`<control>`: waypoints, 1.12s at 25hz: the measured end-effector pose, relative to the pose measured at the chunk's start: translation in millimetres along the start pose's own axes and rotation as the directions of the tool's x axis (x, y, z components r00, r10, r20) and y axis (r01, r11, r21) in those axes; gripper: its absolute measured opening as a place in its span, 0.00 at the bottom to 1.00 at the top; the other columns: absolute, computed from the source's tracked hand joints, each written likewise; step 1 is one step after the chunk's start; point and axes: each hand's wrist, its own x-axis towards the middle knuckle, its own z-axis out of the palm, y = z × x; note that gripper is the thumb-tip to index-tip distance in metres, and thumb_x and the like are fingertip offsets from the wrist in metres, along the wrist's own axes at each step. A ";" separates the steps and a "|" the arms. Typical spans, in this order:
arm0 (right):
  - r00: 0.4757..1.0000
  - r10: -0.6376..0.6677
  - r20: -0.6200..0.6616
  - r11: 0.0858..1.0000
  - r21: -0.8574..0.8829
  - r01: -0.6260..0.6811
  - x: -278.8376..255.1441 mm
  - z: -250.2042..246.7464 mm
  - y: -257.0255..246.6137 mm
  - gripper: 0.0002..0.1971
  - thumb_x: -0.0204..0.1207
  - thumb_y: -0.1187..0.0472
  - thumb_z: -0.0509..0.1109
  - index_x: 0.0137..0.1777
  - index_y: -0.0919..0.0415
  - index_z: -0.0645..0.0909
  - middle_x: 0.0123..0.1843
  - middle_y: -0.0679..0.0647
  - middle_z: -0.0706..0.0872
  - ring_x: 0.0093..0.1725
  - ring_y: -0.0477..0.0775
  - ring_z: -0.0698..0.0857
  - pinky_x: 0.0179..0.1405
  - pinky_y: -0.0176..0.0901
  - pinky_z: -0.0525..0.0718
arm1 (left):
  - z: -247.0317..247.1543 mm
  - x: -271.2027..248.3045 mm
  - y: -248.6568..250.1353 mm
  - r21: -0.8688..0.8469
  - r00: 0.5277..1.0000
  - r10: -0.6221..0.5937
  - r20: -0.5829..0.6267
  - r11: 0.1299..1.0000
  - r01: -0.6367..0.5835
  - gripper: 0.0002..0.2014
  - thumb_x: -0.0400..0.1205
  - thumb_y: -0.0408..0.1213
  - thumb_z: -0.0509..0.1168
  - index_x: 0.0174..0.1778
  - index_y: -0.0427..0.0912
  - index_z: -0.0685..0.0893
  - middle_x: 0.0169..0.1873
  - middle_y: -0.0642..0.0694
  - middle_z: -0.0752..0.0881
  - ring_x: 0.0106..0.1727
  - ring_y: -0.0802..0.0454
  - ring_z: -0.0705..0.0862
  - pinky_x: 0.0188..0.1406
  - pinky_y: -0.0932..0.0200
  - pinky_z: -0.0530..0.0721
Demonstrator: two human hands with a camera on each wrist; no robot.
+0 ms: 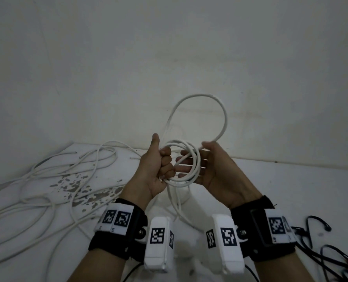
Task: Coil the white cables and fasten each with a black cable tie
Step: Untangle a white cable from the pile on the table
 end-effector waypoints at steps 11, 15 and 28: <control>0.990 0.144 -0.003 0.977 0.161 -0.141 -8.5 3.1 -11.5 0.07 0.83 0.58 0.67 0.44 0.60 0.79 0.26 0.53 0.76 0.24 0.49 0.71 0.32 0.43 0.79 | 2.1 -6.8 3.3 0.208 0.996 -0.049 0.075 0.978 0.032 0.29 0.82 0.64 0.59 0.22 0.48 0.69 0.16 0.54 0.56 0.14 0.57 0.54 0.12 0.65 0.56; 0.995 -0.039 -0.086 0.985 -0.172 0.024 -9.6 5.3 -3.3 0.08 0.73 0.65 0.78 0.38 0.58 0.81 0.23 0.50 0.74 0.24 0.48 0.73 0.34 0.45 0.73 | 6.0 -9.5 1.8 0.273 0.997 -0.019 0.080 0.962 -0.003 0.30 0.80 0.65 0.61 0.19 0.48 0.69 0.16 0.52 0.57 0.15 0.56 0.55 0.14 0.63 0.58; 0.935 -0.325 -0.144 0.401 -0.916 -0.002 -31.2 -10.6 1.9 0.19 0.67 0.50 0.81 0.48 0.53 0.73 0.51 0.51 0.74 0.46 0.55 0.81 0.42 0.47 0.82 | 21.0 -28.6 -3.5 0.379 0.995 0.055 0.085 0.921 -0.084 0.30 0.79 0.69 0.59 0.25 0.46 0.68 0.18 0.51 0.57 0.18 0.54 0.55 0.18 0.61 0.56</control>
